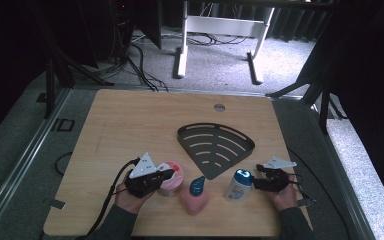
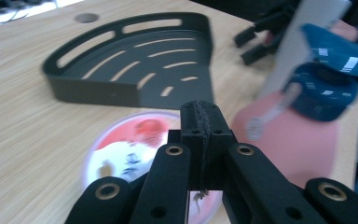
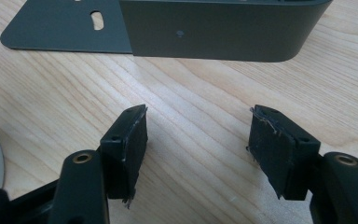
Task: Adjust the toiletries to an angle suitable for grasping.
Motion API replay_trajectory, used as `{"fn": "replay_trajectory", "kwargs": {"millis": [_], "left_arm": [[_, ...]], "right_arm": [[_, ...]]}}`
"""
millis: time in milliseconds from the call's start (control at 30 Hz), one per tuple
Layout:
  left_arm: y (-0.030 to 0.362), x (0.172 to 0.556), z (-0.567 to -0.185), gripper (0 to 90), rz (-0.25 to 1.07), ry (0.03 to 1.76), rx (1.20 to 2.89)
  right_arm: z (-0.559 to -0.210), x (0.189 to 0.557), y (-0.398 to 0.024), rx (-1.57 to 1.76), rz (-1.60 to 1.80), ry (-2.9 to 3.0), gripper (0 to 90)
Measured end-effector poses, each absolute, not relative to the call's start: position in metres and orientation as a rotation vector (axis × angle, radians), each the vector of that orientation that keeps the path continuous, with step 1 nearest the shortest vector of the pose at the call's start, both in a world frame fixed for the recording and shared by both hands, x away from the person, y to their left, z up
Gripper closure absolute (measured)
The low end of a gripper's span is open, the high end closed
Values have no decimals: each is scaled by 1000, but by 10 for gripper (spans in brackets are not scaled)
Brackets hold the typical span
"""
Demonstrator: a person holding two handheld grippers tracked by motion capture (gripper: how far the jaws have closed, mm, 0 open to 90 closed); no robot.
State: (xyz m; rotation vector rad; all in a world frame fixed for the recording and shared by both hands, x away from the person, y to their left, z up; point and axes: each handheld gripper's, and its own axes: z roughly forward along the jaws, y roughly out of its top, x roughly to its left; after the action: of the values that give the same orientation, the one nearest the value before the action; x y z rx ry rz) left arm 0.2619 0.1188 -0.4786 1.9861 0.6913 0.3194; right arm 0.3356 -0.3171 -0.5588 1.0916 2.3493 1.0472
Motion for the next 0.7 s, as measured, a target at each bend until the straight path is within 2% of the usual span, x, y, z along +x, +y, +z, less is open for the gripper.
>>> {"fn": "replay_trajectory", "kwargs": {"millis": [167, 700], "left_arm": [[110, 257, -476, 897, 270, 641, 1989], [86, 237, -469, 898, 225, 472, 2085]], "right_arm": [[-559, 336, -317, 1090, 1048, 2350, 365], [-559, 336, -317, 1087, 1049, 2354, 353]]}}
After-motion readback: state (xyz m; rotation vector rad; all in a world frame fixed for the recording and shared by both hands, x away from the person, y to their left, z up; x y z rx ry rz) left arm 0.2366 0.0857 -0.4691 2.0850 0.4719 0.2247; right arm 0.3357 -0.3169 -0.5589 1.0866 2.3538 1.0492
